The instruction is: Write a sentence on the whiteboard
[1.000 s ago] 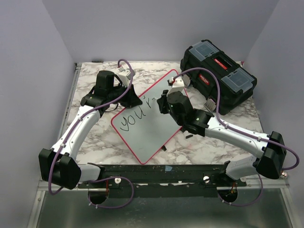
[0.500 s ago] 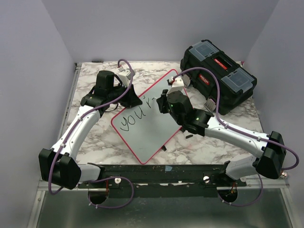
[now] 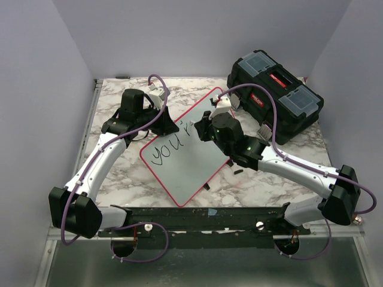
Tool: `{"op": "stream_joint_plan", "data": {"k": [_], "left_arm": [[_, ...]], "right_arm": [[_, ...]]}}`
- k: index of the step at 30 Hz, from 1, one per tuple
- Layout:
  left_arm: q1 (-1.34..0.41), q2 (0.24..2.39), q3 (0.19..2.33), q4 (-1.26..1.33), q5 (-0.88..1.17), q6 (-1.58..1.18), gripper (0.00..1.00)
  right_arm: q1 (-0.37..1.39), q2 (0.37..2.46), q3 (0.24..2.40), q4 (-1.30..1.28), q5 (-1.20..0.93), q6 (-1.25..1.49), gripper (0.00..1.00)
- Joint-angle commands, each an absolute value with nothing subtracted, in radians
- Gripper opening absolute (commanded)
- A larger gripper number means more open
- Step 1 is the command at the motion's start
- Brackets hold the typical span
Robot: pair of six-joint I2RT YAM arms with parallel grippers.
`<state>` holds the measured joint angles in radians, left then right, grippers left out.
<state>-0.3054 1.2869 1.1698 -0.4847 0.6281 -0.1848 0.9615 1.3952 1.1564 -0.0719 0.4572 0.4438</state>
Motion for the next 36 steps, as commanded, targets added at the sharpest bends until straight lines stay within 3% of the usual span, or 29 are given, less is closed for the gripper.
{"op": "stream_joint_plan", "data": {"k": [1, 36], "left_arm": [[-0.327, 1.291, 1.154, -0.525, 0.596, -0.103, 0.00], [-0.327, 1.284, 1.150, -0.525, 0.592, -0.101, 0.00]], "right_arm": [[0.962, 1.408, 1.126, -0.047, 0.358, 0.462, 0.01], [0.962, 1.351, 1.052, -0.185, 0.468, 0.488, 0.01]]}}
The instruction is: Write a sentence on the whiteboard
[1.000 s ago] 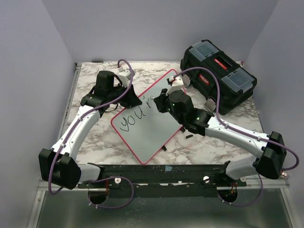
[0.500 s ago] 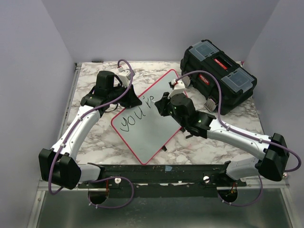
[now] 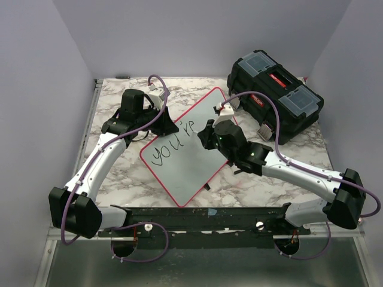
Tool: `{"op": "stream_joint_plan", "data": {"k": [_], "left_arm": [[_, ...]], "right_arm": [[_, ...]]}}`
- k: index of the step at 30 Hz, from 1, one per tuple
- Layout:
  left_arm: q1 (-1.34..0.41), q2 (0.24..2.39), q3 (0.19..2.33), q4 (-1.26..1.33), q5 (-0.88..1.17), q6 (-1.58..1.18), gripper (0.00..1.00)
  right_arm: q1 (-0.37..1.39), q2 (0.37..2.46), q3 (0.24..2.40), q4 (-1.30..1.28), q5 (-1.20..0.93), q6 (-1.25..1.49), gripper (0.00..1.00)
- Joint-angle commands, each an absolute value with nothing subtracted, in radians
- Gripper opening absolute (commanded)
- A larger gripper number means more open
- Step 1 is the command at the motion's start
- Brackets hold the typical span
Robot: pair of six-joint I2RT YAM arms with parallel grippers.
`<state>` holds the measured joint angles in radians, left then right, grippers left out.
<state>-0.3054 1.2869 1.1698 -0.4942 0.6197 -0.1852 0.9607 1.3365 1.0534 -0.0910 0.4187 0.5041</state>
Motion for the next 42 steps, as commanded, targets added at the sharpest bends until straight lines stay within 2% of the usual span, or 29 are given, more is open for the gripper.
{"op": "stream_joint_plan", "data": {"k": [1, 17, 29, 37, 42], "left_arm": [[-0.328, 1.283, 1.150, -0.525, 0.591, -0.100, 0.00], [-0.327, 1.277, 1.146, -0.525, 0.591, -0.100, 0.00], [-0.327, 1.299, 1.161, -0.519, 0.610, -0.107, 0.00], [-0.327, 1.276, 1.156, -0.505, 0.636, -0.127, 0.00], [-0.327, 1.274, 1.151, -0.494, 0.653, -0.137, 0.00]], "right_arm": [[0.962, 1.353, 1.056, -0.191, 0.484, 0.480, 0.01], [0.963, 1.370, 1.265, -0.191, 0.697, 0.279, 0.01], [0.963, 1.151, 1.123, -0.136, 0.629, 0.359, 0.01], [0.962, 1.090, 1.083, -0.227, 0.593, 0.444, 0.01], [0.962, 1.130, 1.107, -0.336, 0.534, 0.519, 0.01]]}}
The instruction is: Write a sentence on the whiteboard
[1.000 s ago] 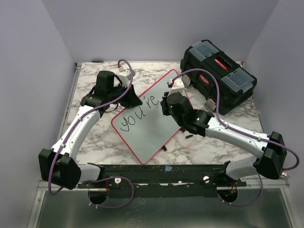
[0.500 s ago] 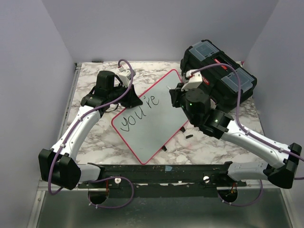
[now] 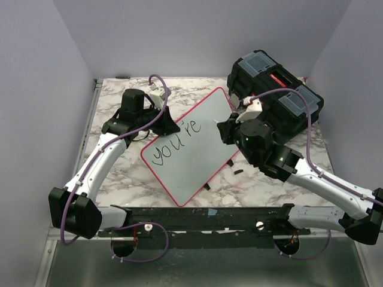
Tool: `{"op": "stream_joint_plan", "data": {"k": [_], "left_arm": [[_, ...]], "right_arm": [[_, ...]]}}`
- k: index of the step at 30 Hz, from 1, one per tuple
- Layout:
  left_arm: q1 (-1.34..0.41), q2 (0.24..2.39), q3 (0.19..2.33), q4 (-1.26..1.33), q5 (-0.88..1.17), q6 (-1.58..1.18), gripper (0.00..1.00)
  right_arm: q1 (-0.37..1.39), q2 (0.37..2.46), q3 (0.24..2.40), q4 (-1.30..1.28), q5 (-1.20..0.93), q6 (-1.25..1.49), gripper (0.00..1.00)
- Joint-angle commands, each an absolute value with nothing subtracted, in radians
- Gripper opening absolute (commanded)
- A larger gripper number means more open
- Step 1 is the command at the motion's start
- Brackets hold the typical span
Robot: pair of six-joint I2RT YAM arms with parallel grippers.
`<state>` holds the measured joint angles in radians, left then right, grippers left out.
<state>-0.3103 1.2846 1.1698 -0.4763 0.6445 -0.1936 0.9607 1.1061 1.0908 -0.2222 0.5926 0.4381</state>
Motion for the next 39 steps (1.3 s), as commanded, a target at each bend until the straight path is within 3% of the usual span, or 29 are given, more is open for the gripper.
{"op": "stream_joint_plan", "data": {"k": [1, 16, 39], "left_arm": [[-0.327, 1.268, 1.148, -0.491, 0.652, -0.138, 0.00], [-0.327, 1.275, 1.119, -0.513, 0.591, -0.108, 0.00], [-0.345, 1.280, 1.130, -0.506, 0.531, -0.115, 0.00]], "right_arm": [[0.962, 1.141, 1.121, -0.355, 0.518, 0.529, 0.01], [0.962, 1.107, 1.009, -0.191, 0.424, 0.378, 0.01], [0.964, 0.995, 0.950, -0.278, 0.156, 0.340, 0.01]]}}
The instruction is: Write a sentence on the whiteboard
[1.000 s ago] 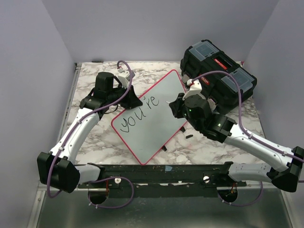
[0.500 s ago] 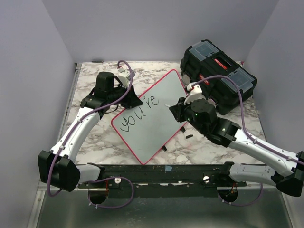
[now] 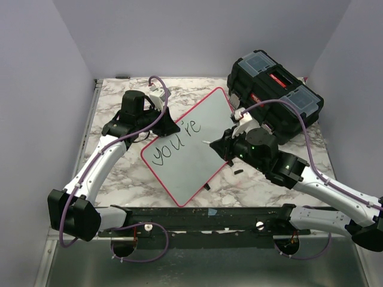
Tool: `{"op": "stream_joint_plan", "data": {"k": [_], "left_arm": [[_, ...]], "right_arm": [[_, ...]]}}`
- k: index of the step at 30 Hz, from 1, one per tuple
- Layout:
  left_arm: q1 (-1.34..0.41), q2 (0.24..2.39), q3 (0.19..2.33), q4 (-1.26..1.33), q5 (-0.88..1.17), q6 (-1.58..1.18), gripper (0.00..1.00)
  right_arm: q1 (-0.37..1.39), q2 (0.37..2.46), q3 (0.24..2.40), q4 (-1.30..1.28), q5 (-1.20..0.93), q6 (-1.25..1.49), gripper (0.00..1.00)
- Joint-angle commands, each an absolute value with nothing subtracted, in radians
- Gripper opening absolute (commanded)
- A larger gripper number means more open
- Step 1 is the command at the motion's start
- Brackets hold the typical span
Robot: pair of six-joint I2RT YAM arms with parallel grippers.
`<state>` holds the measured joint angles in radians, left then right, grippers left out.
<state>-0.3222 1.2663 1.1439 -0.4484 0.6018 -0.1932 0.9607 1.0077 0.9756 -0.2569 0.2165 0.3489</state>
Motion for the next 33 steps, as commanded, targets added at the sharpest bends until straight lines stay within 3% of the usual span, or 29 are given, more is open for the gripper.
{"op": "stream_joint_plan", "data": {"k": [1, 10, 20, 26, 33], "left_arm": [[-0.347, 1.281, 1.133, -0.505, 0.534, -0.115, 0.00], [-0.347, 1.269, 1.131, -0.500, 0.539, -0.117, 0.00], [-0.347, 1.275, 1.129, -0.500, 0.543, -0.115, 0.00], [-0.348, 1.281, 1.137, -0.503, 0.575, -0.125, 0.00], [-0.350, 1.249, 1.124, -0.480, 0.591, -0.131, 0.00]], "right_arm": [[0.963, 0.991, 0.944, -0.278, 0.161, 0.343, 0.01], [0.963, 0.948, 0.956, -0.336, 0.265, 0.353, 0.01], [0.973, 0.978, 0.939, -0.324, 0.107, 0.273, 0.01], [1.048, 1.007, 0.917, -0.286, 0.204, 0.284, 0.01], [1.303, 1.119, 0.920, -0.189, 0.538, 0.232, 0.01]]}}
